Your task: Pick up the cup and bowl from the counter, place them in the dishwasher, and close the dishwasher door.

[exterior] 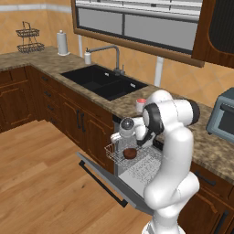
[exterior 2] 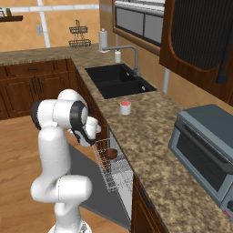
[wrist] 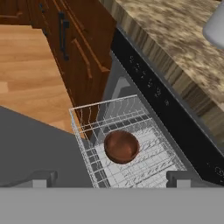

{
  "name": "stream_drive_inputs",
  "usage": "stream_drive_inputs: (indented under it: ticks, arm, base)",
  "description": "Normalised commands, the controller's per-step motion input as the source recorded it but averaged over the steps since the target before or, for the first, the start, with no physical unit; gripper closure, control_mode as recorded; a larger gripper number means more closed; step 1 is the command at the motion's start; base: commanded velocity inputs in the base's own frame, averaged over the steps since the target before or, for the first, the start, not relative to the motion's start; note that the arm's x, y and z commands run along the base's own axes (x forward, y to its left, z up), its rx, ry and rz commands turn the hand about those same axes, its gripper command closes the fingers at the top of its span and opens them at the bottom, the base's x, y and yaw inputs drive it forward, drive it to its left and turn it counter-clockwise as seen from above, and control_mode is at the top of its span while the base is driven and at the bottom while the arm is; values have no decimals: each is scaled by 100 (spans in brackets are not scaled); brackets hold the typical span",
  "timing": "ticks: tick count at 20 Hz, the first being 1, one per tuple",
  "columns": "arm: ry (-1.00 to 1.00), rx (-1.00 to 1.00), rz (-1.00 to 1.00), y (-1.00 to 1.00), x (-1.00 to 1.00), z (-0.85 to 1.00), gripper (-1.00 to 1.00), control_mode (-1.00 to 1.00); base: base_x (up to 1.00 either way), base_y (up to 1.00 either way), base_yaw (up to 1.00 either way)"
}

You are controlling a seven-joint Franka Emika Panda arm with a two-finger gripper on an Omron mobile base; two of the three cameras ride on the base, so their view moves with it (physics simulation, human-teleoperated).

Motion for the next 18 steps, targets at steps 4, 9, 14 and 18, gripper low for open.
stream_drive_inputs:
  ticks: [4, 9, 14, 18]
  arm:
    - [-4, 0, 0, 1, 6, 100, -100, -100]
    - [1, 0, 0, 0, 23, 100, -100, -100]
    - [7, 0, 0, 2, 47, 100, -100, -100]
    - [7, 0, 0, 5, 48, 100, -100, -100]
  base:
    - [0, 0, 0]
    - [0, 0, 0]
    - [0, 0, 0]
    - [0, 0, 0]
